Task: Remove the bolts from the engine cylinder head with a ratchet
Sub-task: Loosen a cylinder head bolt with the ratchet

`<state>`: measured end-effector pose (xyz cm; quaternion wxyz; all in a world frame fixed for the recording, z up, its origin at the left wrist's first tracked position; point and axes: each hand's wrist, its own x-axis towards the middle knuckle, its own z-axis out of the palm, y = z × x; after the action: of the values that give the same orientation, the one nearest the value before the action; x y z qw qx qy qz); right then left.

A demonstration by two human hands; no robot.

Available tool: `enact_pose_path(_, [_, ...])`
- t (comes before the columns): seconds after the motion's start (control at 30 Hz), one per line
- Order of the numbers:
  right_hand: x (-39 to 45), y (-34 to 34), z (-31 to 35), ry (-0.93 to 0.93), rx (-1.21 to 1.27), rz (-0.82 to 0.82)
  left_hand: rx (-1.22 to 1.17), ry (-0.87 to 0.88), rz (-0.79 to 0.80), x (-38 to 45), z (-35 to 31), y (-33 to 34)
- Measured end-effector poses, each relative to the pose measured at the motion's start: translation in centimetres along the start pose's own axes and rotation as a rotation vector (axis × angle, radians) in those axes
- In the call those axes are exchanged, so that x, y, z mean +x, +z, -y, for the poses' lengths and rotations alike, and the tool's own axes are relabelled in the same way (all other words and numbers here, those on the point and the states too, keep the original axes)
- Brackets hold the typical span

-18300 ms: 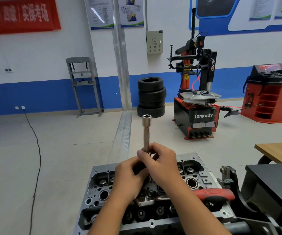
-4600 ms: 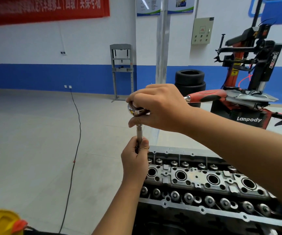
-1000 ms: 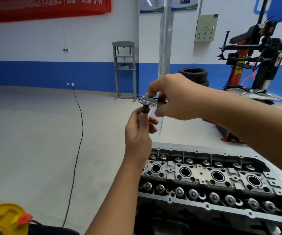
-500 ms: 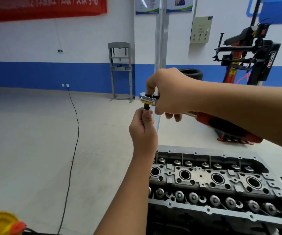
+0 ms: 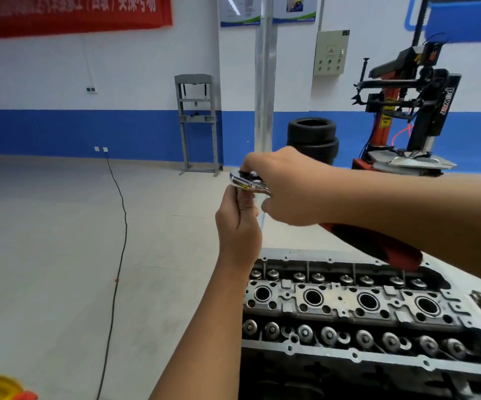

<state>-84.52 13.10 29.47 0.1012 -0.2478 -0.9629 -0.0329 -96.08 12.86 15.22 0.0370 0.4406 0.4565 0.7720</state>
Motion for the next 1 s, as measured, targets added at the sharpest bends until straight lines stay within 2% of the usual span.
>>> enact_pose_path(0.1, [-2.3,0.4,-0.5,0.021,-0.069,0.111,0.039,0.014,-0.056,0.1,0.1,0.2])
enact_pose_path(0.17, [-3.7,0.7,-1.1,0.044,-0.222,0.092,0.017,0.003,-0.056,0.1,-0.1,0.3])
enact_pose_path(0.27, [-5.0,0.4,-1.9,0.109,-0.300,0.050,-0.090,-0.049,0.048,0.0,-0.7,0.1])
enact_pose_path(0.37, [-5.2,0.7,-2.0,0.123,-0.228,0.033,-0.235,-0.162,0.167,0.0,-1.0,-0.7])
enact_pose_path(0.43, [-5.0,1.1,-2.0,0.106,-0.196,0.014,-0.214,-0.190,0.189,0.2,-1.0,-1.0])
enact_pose_path(0.6, [-4.7,1.2,-2.1,0.080,-0.230,-0.007,-0.038,-0.233,0.073,0.8,-0.7,0.0])
enact_pose_path(0.8, [-4.7,1.1,-2.3,0.065,-0.243,-0.041,-0.010,-0.242,-0.056,0.8,-0.6,1.1])
enact_pose_path(1.0, [-4.7,1.0,-2.5,0.015,-0.290,-0.041,-0.004,-0.235,-0.094,0.7,-1.1,1.2])
